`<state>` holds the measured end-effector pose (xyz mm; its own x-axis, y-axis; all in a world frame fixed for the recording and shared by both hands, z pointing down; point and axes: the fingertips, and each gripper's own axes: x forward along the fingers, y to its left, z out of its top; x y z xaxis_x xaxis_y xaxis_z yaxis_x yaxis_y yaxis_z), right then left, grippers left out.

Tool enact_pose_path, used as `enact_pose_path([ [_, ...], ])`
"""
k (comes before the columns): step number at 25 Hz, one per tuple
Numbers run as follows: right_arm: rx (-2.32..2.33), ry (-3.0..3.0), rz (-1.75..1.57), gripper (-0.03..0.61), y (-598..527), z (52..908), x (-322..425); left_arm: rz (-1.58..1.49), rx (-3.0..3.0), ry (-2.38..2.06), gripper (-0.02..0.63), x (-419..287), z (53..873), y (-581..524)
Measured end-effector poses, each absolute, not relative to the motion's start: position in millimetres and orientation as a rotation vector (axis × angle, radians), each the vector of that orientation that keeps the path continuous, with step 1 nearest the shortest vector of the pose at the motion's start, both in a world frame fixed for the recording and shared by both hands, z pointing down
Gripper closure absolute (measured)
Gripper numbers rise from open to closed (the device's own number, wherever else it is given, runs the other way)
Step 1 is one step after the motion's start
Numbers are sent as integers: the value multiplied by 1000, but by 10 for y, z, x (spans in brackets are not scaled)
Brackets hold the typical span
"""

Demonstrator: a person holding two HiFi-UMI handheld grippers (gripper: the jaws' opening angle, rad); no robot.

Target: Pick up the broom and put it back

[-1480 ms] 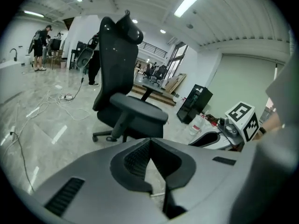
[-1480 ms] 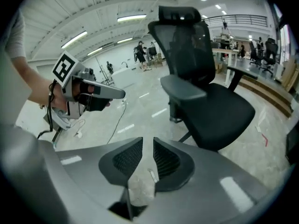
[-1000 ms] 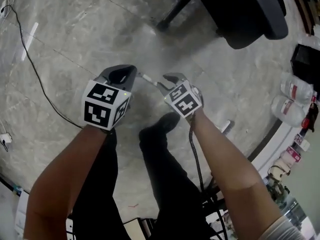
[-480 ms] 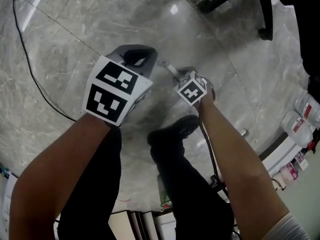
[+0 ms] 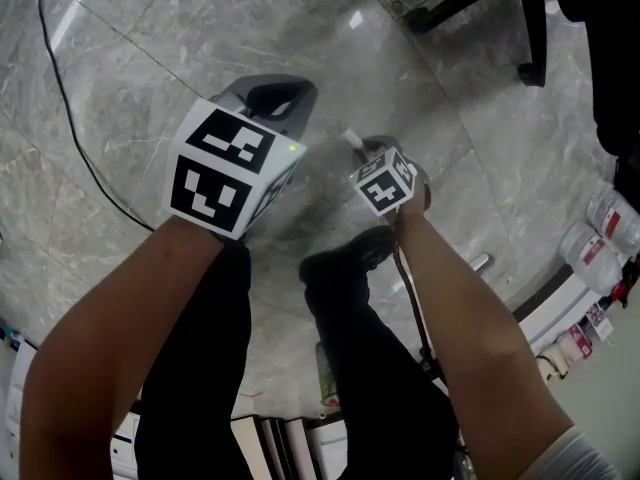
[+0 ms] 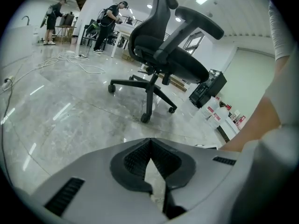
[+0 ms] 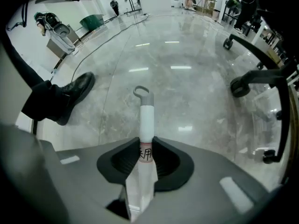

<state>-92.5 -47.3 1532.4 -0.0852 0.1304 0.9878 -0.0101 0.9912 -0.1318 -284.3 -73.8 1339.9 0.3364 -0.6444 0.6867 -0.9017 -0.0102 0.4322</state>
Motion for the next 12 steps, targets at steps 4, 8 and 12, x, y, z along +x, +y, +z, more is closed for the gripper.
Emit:
enact_pose_path([
  [4, -72, -1751, 113, 494, -587, 14363, -1183, 370, 1778, -1416, 609, -2917, 12515, -960],
  [8, -49, -1853, 123, 495, -743, 13148, -1253, 335, 1786, -1452, 608, -2976, 11412, -1201],
  [12, 27, -1954, 117, 495, -947, 11797, -1093, 323, 1811, -1465, 608, -2800, 10259, -1307],
])
